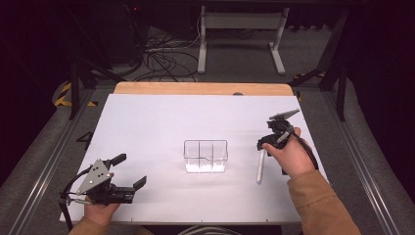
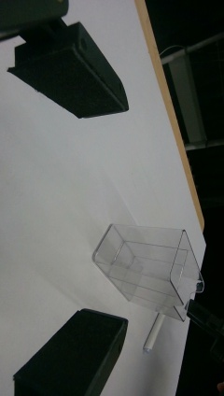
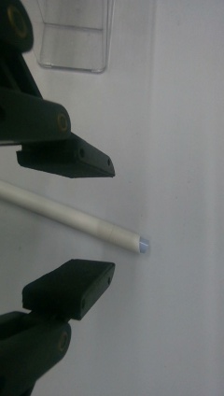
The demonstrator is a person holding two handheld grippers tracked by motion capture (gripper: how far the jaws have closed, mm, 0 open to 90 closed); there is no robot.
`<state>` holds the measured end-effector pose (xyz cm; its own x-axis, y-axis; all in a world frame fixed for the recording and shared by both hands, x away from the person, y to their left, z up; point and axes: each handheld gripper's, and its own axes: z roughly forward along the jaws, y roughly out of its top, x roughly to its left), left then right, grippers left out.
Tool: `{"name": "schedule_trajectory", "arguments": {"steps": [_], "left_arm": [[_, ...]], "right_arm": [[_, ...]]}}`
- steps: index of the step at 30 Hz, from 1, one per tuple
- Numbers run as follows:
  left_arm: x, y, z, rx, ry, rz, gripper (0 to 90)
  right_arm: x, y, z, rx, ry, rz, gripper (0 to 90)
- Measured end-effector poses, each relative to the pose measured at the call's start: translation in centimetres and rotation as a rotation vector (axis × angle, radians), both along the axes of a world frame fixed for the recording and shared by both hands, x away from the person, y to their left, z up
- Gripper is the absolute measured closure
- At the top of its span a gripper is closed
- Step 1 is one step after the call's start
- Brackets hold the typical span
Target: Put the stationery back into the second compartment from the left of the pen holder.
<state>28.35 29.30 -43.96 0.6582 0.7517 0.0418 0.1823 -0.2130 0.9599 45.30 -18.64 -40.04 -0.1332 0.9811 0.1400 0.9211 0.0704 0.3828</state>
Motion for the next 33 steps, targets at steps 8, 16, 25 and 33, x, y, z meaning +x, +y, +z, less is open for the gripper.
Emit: {"name": "schedule_trajectory", "arguments": {"steps": [8,16,25,33], "left_arm": [[0.0,0.0,0.0,0.002,0.004,-0.001,2.3],[0.0,-0.1,-0.1,0.016,0.006,-0.002,2.4],[-0.1,-0.1,-0.1,0.015,0.005,-0.002,2.6],[0.0,-0.3,-0.2,0.025,0.004,-0.004,2.8]], "right_arm": [[0.5,0.2,-0.6,-0.020,0.059,-0.031,51.4],[0.8,0.4,-1.1,-0.034,0.082,-0.071,57.6],[1.0,0.9,-1.7,-0.054,0.125,-0.104,64.5],[1.3,1.4,-2.3,-0.064,0.151,-0.122,69.1]]}}
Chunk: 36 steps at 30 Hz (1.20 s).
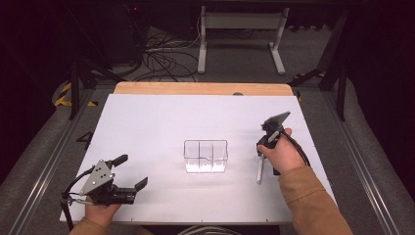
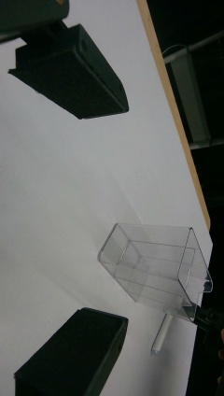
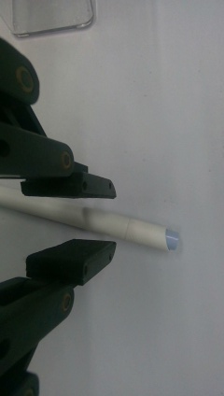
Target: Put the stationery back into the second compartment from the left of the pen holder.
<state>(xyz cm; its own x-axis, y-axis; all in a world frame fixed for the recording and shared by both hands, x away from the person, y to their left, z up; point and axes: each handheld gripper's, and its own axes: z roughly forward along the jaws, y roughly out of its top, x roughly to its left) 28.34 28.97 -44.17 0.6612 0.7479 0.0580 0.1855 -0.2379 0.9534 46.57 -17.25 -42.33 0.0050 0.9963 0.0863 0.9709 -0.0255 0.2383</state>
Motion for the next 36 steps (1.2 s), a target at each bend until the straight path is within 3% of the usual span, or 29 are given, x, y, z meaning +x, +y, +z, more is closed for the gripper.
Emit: {"name": "schedule_trajectory", "arguments": {"steps": [12,24,36], "left_arm": [[0.0,-0.1,0.0,0.007,-0.001,-0.004,3.1],[0.0,-0.1,0.0,0.010,-0.002,-0.005,3.1],[0.0,-0.1,0.0,0.011,-0.007,-0.002,3.1]], "right_arm": [[0.4,0.5,-0.9,-0.025,0.026,-0.040,73.5],[0.2,0.9,-1.4,-0.042,0.011,-0.112,78.3],[0.1,1.0,-1.3,-0.048,-0.002,-0.135,78.7]]}}
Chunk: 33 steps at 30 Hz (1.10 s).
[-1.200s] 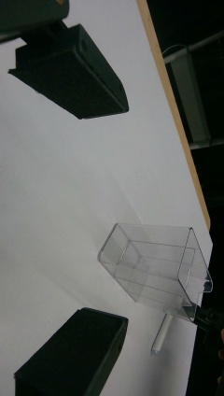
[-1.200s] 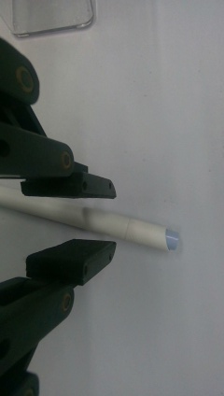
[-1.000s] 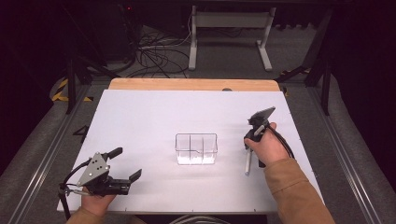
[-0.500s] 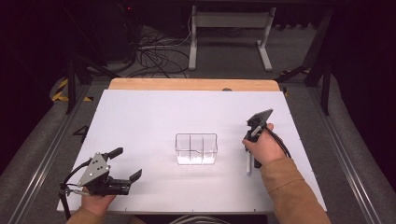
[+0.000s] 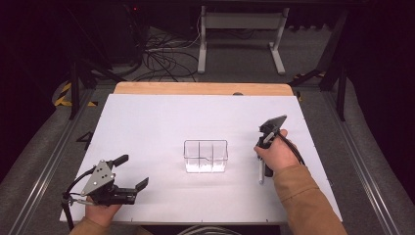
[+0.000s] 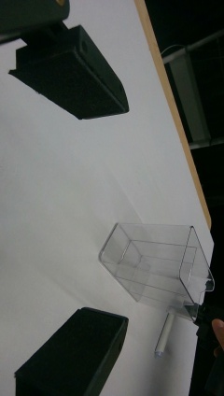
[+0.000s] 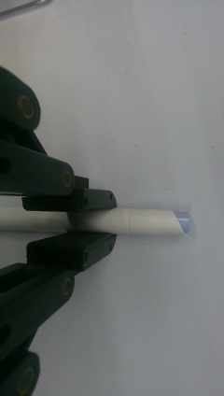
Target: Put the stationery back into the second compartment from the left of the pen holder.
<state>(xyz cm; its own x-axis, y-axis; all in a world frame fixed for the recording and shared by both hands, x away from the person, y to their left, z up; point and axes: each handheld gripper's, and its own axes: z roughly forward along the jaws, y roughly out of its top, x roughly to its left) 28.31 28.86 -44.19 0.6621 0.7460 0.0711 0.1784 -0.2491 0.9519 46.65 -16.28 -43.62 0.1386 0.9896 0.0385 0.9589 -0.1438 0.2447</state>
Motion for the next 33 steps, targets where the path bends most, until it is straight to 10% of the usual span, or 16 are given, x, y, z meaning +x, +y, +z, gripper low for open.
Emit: {"name": "schedule_trajectory", "arguments": {"steps": [10,33], "left_arm": [[0.1,-0.1,0.0,0.002,-0.002,-0.001,3.1],[0.1,-0.2,0.0,-0.002,-0.002,-0.004,3.2]], "right_arm": [[-1.2,-1.0,2.2,0.052,-0.097,0.015,78.8],[-5.8,-2.0,7.9,0.126,-0.608,0.334,78.9]]}}
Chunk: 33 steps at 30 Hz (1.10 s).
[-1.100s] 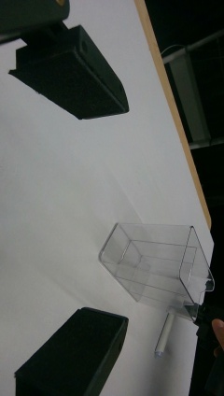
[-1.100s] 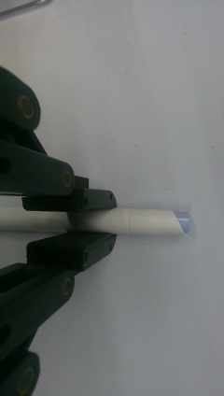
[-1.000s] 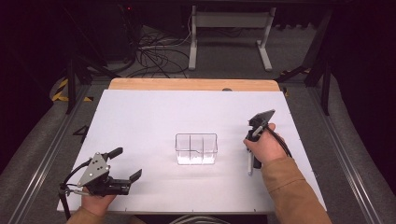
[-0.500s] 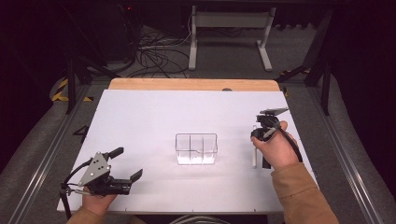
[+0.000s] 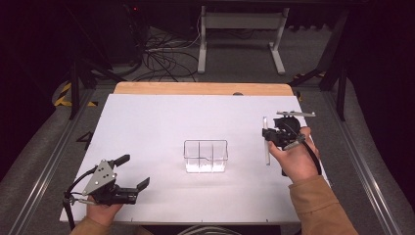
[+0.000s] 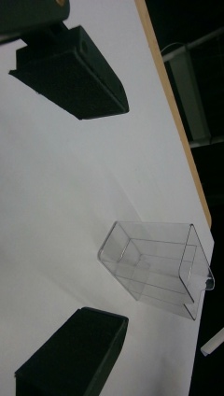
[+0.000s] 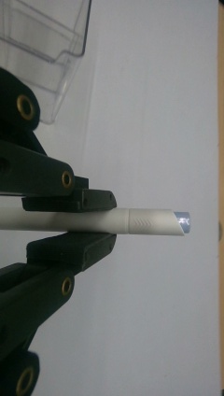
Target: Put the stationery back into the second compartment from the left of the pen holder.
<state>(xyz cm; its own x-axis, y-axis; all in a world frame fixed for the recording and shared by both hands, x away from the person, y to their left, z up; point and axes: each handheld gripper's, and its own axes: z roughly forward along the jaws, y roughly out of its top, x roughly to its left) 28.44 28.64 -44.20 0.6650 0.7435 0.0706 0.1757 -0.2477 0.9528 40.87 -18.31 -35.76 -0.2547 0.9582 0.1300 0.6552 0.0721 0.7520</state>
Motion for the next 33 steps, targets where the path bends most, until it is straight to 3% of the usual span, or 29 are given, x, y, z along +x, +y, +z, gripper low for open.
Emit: {"name": "schedule_trajectory", "arguments": {"steps": [7,13,19,22,28,33], "left_arm": [[-0.1,0.0,0.0,0.000,-0.001,0.000,3.3],[-0.2,0.1,0.0,0.002,-0.003,0.004,3.3],[-0.3,0.2,0.0,-0.001,-0.003,0.009,3.3],[-0.4,0.2,0.0,-0.001,-0.004,0.010,3.3],[-0.4,0.2,0.0,0.003,-0.001,0.012,3.3],[-0.4,0.2,0.0,-0.001,-0.004,0.012,3.3]], "right_arm": [[-0.9,-0.2,1.0,0.020,-0.120,0.145,78.9],[-1.3,-0.1,1.4,0.007,-0.270,0.289,78.9],[-1.8,0.0,1.9,0.057,-0.390,0.394,78.8],[-1.9,0.1,2.0,0.088,-0.415,0.413,78.8],[-2.1,0.4,2.2,0.103,-0.448,0.454,78.8],[-2.4,1.0,2.5,0.143,-0.493,0.540,78.8]]}}
